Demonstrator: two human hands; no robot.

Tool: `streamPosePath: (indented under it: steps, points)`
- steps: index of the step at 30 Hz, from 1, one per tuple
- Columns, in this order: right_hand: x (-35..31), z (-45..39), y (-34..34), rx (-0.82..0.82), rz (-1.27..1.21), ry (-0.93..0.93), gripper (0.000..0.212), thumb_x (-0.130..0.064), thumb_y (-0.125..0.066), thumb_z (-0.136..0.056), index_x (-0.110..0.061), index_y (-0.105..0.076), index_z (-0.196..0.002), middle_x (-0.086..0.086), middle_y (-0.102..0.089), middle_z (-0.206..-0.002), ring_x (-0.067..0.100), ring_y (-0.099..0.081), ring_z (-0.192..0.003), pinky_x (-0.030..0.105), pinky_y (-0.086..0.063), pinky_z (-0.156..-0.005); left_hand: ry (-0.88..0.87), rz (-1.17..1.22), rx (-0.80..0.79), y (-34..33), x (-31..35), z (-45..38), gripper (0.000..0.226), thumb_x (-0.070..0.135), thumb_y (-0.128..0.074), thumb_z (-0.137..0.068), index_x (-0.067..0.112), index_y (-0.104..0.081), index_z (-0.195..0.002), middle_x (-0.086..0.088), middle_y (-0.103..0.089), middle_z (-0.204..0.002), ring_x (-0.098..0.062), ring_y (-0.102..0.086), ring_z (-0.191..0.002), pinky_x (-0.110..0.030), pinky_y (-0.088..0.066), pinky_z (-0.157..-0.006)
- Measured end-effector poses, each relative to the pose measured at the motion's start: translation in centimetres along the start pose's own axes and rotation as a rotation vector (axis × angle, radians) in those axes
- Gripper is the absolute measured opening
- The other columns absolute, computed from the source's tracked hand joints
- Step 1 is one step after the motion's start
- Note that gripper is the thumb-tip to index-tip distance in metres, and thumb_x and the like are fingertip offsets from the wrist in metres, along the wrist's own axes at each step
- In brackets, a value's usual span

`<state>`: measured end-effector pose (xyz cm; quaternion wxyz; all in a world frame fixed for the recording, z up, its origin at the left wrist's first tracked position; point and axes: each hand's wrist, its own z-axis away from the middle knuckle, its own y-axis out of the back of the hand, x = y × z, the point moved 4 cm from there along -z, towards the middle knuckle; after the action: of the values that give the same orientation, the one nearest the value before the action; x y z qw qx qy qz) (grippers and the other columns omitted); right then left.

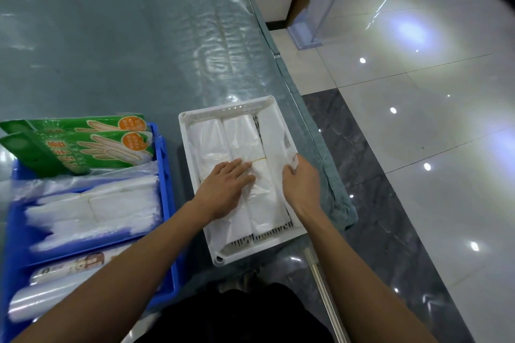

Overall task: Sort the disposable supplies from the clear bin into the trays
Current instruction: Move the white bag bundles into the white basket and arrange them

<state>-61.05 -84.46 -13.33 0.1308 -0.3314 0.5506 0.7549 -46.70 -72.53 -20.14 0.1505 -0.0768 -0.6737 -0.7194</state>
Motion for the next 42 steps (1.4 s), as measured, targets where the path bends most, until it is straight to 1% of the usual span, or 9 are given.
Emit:
streamPosePath:
  steps: [5, 10, 12, 16, 22, 26, 33, 38, 42]
  points:
    - [-0.4, -0.2, 1.1, 0.037, -0.082, 0.007, 0.013, -0.009, -0.048, -0.094, -0.012, -0.058, -0.086, -0.004, -0.061, -0.080, 0.010, -0.056, -0.069, 0.026, -0.043, -0.061, -0.006, -0.013, -0.013, -0.2, -0.1, -0.1, 0.044, 0.018, -0.045, -0.098, 0.029, -0.051, -0.141, -0.004, -0.034, -0.161, -0.027, -0.025, -0.151, -0.045, -0.020, -0.122]
    - [0.6, -0.7, -1.2, -0.032, -0.084, -0.067, 0.011, -0.009, -0.046, -0.094, -0.009, -0.057, -0.090, -0.003, -0.061, -0.080, 0.013, -0.056, -0.069, 0.025, -0.040, -0.061, 0.012, 0.031, 0.002, 0.2, 0.0, -0.1, 0.046, 0.019, -0.044, -0.099, 0.022, -0.048, -0.144, -0.005, -0.039, -0.159, -0.027, -0.029, -0.150, -0.044, -0.024, -0.121]
    - [0.9, -0.8, -2.0, -0.071, -0.102, -0.121, 0.012, -0.012, -0.048, -0.094, -0.008, -0.057, -0.102, -0.004, -0.061, -0.089, 0.011, -0.056, -0.074, 0.029, -0.046, -0.067, 0.026, 0.043, 0.037, 0.7, 0.4, -0.3, 0.048, 0.023, -0.045, -0.099, 0.018, -0.043, -0.147, -0.005, -0.041, -0.157, -0.027, -0.031, -0.148, -0.044, -0.028, -0.119]
    - [0.9, 0.1, -2.2, -0.180, -0.116, -0.161, 0.052, -0.017, -0.054, -0.092, -0.021, -0.043, -0.143, -0.010, -0.055, -0.117, 0.011, -0.055, -0.101, 0.028, -0.044, -0.088, -0.045, -0.010, 0.015, 0.6, 1.5, -0.9, 0.047, 0.029, -0.051, -0.098, 0.023, -0.044, -0.144, -0.007, -0.038, -0.158, -0.030, -0.033, -0.147, -0.049, -0.033, -0.114]
    - [2.1, 2.6, -2.0, -0.078, -0.039, -0.115, 0.056, -0.016, -0.054, -0.089, -0.023, -0.040, -0.143, 0.003, -0.065, -0.119, 0.020, -0.066, -0.099, 0.041, -0.054, -0.093, -0.056, -0.055, -0.028, 0.0, 1.4, -1.1, 0.049, 0.038, -0.043, -0.100, 0.028, -0.040, -0.148, -0.006, -0.032, -0.161, -0.030, -0.029, -0.148, -0.051, -0.027, -0.115]
    - [2.6, 4.3, -2.0, -0.099, 0.147, -0.023, 0.054, -0.018, -0.052, -0.097, -0.014, -0.037, -0.149, 0.006, -0.041, -0.154, 0.022, -0.038, -0.141, 0.034, -0.026, -0.119, -0.034, -0.078, -0.058, -0.2, 1.9, -1.4, 0.052, 0.039, -0.041, -0.100, 0.028, -0.035, -0.151, -0.007, -0.027, -0.163, -0.031, -0.025, -0.149, -0.054, -0.025, -0.115]
    - [4.5, 4.2, -3.9, -0.168, 0.516, 0.163, 0.047, -0.017, -0.051, -0.097, -0.011, -0.045, -0.143, 0.019, -0.037, -0.154, 0.031, -0.033, -0.143, 0.039, -0.021, -0.121, -0.041, -0.080, -0.071, -0.1, 2.3, -1.2, 0.058, 0.036, -0.046, -0.099, 0.026, -0.030, -0.154, -0.008, -0.019, -0.166, -0.031, -0.019, -0.151, -0.055, -0.023, -0.117]
    - [4.5, 4.2, -3.9, -0.149, 0.599, 0.183, 0.047, 0.005, -0.050, -0.089, -0.004, -0.046, -0.135, 0.024, -0.035, -0.154, 0.034, -0.031, -0.145, 0.040, -0.028, -0.120, -0.075, -0.077, -0.060, 0.3, 1.9, -0.1, 0.050, 0.032, -0.051, -0.098, 0.023, -0.039, -0.146, -0.008, -0.028, -0.162, -0.030, -0.021, -0.150, -0.056, -0.023, -0.117]
    - [3.5, 4.9, -3.0, -0.127, 0.589, 0.217, 0.039, -0.005, -0.045, -0.094, -0.005, -0.047, -0.133, 0.023, -0.030, -0.156, 0.033, -0.026, -0.147, 0.040, -0.022, -0.121, -0.050, -0.102, -0.088, 0.9, 1.9, 0.6, 0.047, 0.035, -0.046, -0.100, 0.023, -0.041, -0.145, -0.006, -0.034, -0.159, -0.029, -0.023, -0.149, -0.055, -0.022, -0.117]
